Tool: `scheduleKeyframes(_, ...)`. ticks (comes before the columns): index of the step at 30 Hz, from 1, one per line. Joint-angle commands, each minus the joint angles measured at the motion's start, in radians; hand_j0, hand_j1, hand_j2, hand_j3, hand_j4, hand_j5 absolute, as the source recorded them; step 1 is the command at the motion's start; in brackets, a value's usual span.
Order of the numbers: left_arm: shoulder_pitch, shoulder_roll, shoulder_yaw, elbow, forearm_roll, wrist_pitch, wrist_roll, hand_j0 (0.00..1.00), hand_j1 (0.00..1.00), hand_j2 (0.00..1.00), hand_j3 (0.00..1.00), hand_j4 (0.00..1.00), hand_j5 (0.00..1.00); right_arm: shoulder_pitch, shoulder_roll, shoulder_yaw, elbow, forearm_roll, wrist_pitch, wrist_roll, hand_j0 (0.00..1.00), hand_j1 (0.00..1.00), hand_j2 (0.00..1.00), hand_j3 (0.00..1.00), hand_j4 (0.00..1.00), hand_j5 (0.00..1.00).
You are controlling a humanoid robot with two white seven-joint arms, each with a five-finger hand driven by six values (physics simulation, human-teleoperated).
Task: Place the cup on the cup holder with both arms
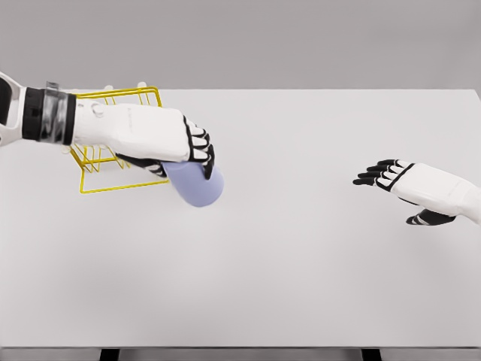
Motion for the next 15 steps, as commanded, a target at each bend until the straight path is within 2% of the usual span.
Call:
scheduleKeyframes(1,0.000,0.012,0.029,-0.001,0.017,0.004,0.000,0.45,0.45,0.45,0.45,0.45,0.45,0.000,-0.001,0.000,-0.003,-0.006,0.003,0.000,1.00,1.00,1.00,1.00,1.00,1.00)
scheduleKeyframes(15,0.002,0.064,0.121,0.000,0.089,0.002,0.000,0.45,0.45,0.45,0.45,0.45,0.45,0.000,0.007,-0.002,-0.006,-0.006,0.003,0.000,1.00,1.00,1.00,1.00,1.00,1.00)
